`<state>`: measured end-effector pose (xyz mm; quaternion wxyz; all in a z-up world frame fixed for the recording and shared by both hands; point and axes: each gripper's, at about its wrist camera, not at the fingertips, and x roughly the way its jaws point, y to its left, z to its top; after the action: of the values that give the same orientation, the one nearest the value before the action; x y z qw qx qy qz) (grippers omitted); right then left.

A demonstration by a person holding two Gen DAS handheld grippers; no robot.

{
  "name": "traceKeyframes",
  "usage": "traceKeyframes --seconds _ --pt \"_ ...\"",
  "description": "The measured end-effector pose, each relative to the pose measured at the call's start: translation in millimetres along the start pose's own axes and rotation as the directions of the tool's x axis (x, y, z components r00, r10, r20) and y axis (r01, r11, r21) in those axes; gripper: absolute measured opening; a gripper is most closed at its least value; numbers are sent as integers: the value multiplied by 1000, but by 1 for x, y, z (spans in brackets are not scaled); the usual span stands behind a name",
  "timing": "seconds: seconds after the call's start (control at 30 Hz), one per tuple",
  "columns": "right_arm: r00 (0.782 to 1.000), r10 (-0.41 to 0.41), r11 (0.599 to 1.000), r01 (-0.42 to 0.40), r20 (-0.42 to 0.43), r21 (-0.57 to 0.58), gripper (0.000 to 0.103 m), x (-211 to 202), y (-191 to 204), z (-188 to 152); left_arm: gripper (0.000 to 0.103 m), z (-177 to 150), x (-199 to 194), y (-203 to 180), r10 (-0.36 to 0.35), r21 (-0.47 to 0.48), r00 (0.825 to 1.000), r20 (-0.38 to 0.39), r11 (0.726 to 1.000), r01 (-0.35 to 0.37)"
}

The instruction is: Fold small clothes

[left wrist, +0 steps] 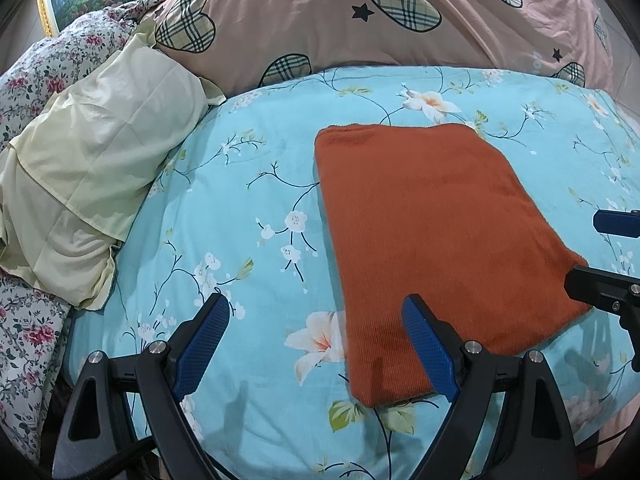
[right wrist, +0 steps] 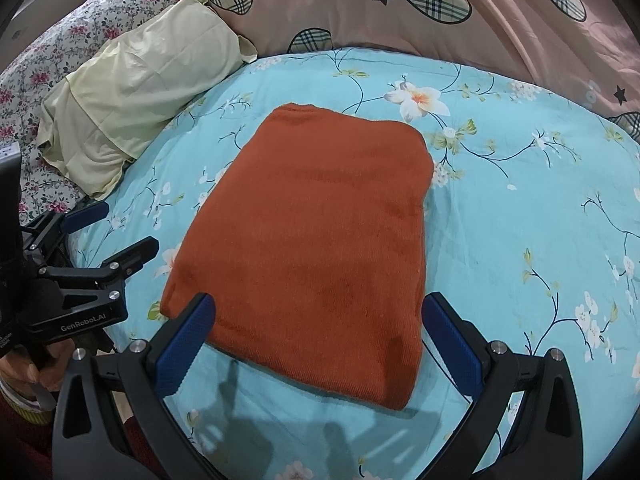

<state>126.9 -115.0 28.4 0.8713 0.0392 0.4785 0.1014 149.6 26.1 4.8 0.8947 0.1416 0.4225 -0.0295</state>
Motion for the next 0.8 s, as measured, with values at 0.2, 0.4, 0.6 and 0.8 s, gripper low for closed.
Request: traceKeyframes --seconds 0.2,0.4,0.6,0.8 --pt "1000 -1 1000 1 1 1 103 0 -1 1 89 7 3 1 0 1 1000 0 1000 0" --pt "1000 -2 1000 2 -7 -2 103 4 -2 7 89 13 8 1 -1 4 1000 -2 1000 1" --pt "1000 -5 1000 5 -17 8 103 8 -7 9 89 16 8 2 13 3 1000 5 1000 -13" --pt "1000 -7 1000 7 -17 9 103 10 -6 11 89 18 7 4 20 -2 1000 9 1000 -20"
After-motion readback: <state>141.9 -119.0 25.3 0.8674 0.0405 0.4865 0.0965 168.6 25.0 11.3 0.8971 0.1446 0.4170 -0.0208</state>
